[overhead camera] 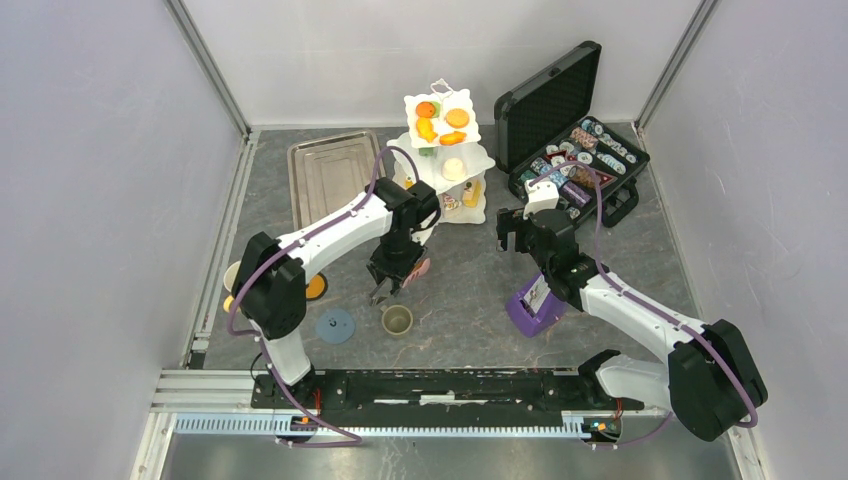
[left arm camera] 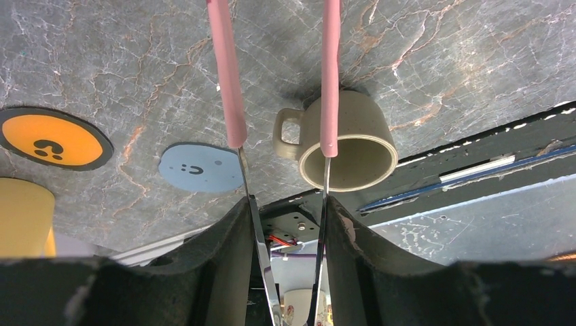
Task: Serve the afternoon tea
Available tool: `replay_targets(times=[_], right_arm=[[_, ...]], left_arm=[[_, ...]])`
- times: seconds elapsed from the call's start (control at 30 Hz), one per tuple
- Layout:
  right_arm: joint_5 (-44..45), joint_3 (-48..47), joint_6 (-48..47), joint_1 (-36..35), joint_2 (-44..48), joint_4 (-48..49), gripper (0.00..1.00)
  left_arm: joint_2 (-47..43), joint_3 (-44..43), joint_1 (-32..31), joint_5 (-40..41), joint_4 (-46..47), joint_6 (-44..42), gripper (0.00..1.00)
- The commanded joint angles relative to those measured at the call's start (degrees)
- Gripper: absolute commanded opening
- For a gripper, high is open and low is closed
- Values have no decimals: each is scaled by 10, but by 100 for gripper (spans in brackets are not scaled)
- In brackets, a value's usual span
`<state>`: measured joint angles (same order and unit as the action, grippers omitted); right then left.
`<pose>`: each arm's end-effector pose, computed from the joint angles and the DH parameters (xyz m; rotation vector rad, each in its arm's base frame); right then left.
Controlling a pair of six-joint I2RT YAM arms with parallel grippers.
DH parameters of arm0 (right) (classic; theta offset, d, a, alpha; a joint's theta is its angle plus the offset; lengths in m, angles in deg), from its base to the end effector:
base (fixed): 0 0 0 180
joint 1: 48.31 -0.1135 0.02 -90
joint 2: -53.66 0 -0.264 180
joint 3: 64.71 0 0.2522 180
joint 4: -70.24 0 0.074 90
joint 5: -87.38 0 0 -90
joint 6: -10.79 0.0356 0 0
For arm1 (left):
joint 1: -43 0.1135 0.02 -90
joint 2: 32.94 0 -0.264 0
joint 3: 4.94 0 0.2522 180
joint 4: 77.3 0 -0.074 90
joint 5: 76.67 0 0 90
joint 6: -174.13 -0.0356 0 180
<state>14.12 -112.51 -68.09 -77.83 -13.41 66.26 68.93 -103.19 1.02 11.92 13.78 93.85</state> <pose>0.2265 0.1165 0.2307 -0.1254 1.9586 0.1773 0.2381 -0.2155 0.2464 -0.8579 -2.9695 0.0044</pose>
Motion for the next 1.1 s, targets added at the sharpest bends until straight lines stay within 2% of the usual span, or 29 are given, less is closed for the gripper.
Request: replay_targets(times=[0.0, 0.23, 0.5, 0.57, 0.8, 0.9, 1.0, 1.07], right_arm=[[4, -14, -1, -2, 5, 14, 98], [3, -15, 0, -2, 5, 14, 98], [4, -16, 0, -2, 6, 13, 98], [4, -15, 0, -2, 7, 12, 98], [6, -16, -1, -1, 8, 11, 98], [6, -16, -1, -2, 9, 10, 98], [5, -17, -2, -2, 9, 7, 98], [7, -19, -4, -2, 10, 3, 98]], left_arm=[[-8, -22, -3, 11, -12, -20, 41], [-25, -64, -3, 56, -18, -6, 29], [-51, -130, -3, 106, -42, 3, 23], [-55, -170, -2, 122, -56, 3, 22], [-42, -404, -2, 178, -70, -9, 23], [-26, -468, -2, 174, -37, -16, 25], [14, -540, -2, 169, -48, -17, 25], [20, -546, 0, 154, -37, -18, 24]])
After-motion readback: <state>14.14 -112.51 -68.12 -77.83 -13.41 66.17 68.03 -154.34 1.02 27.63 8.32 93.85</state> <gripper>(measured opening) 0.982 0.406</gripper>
